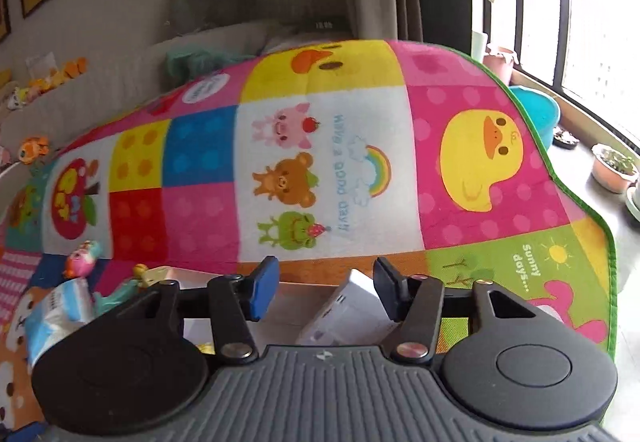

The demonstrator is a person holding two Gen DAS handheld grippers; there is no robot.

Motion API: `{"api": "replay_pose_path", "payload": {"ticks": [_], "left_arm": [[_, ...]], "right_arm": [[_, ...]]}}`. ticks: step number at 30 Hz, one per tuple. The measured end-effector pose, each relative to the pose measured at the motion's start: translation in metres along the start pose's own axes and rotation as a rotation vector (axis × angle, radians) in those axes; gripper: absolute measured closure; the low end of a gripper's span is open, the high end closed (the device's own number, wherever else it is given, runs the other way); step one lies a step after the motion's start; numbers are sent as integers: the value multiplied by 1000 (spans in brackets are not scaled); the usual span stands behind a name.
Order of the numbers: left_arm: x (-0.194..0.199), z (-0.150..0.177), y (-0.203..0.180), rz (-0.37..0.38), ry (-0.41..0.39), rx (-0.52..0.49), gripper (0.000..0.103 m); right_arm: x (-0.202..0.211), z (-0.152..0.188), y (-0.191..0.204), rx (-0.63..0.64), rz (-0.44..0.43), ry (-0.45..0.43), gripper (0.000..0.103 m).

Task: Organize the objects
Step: 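Release the charger into the box and press it down with the right tool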

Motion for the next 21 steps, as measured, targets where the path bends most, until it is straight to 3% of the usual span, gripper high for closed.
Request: {"api": "replay_pose_path", "payload": {"ticks": [3, 6, 7, 12, 21], "left_arm": [[-1, -1, 4, 12, 9, 31, 63], [-2, -1, 7, 17, 16, 53, 63], [-3, -2, 8, 16, 15, 55, 63], [-2, -2, 5, 1, 6, 35, 63], [-3, -3, 7, -69, 2, 6, 63]], "right_arm": [[-15, 11, -4, -72, 3, 43, 54], [-13, 24, 9, -157, -156, 112, 55], [-11, 27, 12, -171, -161, 117, 55], [15, 29, 18, -35, -40, 38, 55], [60, 42, 7, -25, -61, -21, 45]]}}
Point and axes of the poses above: each gripper's, at about its wrist camera, not at the fingertips, and x roughly against the way its jaws point, y to its left, z to its underside, the point moved 8 cm from there along -x, roughly the way its jaws point, and after that the axes turned 12 degrees about -z, right-handed, at the moved point
